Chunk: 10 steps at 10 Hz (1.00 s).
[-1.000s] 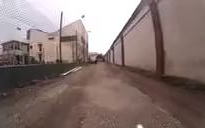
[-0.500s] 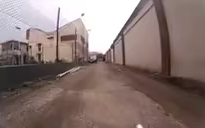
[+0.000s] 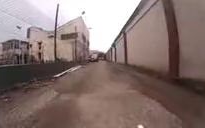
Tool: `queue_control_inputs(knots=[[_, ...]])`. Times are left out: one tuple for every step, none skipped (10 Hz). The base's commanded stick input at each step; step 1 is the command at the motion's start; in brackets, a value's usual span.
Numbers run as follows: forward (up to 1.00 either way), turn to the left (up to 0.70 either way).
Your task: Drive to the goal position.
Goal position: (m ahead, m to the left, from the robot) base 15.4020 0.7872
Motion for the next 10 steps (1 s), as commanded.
queue_control_inputs(knots=[[0.7,0.0],[0.7,0.0],[0.7,0.0],[0.7,0.0],[0.7,0.0],[0.7,0.0],[0.7,0.0],[0.7,0.0],[0.7,0.0],[0.7,0.0]])
